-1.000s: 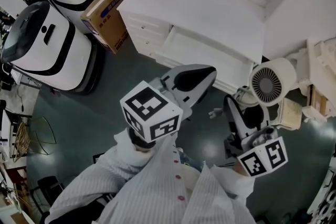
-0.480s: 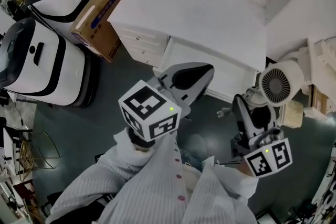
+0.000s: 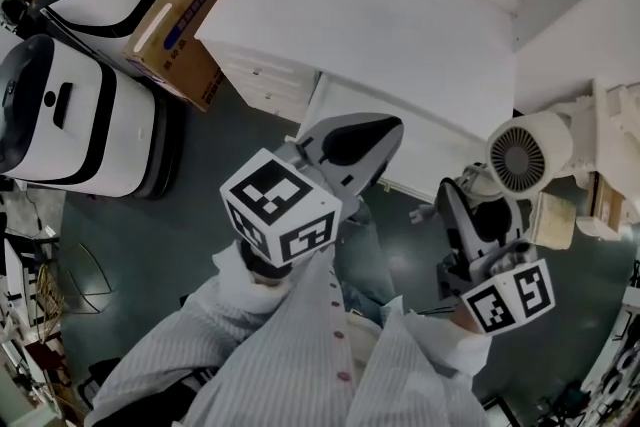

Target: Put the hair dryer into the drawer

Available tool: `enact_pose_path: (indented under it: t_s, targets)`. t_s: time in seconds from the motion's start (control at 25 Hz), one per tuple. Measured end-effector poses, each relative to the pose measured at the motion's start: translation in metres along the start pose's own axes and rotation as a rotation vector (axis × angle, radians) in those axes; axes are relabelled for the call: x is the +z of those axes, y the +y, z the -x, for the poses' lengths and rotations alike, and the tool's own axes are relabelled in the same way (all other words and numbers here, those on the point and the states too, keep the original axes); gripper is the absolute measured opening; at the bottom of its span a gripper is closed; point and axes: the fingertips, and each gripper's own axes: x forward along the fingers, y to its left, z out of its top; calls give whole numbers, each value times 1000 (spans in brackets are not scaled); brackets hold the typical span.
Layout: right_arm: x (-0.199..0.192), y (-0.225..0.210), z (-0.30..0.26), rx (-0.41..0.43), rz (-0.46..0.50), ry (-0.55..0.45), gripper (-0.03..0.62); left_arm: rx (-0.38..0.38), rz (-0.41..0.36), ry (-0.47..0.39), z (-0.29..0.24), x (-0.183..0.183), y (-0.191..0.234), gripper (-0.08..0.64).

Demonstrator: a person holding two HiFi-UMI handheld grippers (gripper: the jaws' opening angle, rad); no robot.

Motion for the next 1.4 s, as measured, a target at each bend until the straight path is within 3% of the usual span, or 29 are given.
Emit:
enact_pose_path:
  t_s: [0.44,0.88,1.08,1.4]
  targets:
    - [22,-39,-103,212,33,81,233,212,13,-63,-31,39,82,9]
    - [37,-53,-160,416,89,148,233,408,-4,-107,-42,61,125,9]
    - [28,-50,-172,458,108,184,233,453,7,-122,-34,60,136,9]
    - [20,-26,-186,480,117,206,233,453,5,-131,-17,67,153,9]
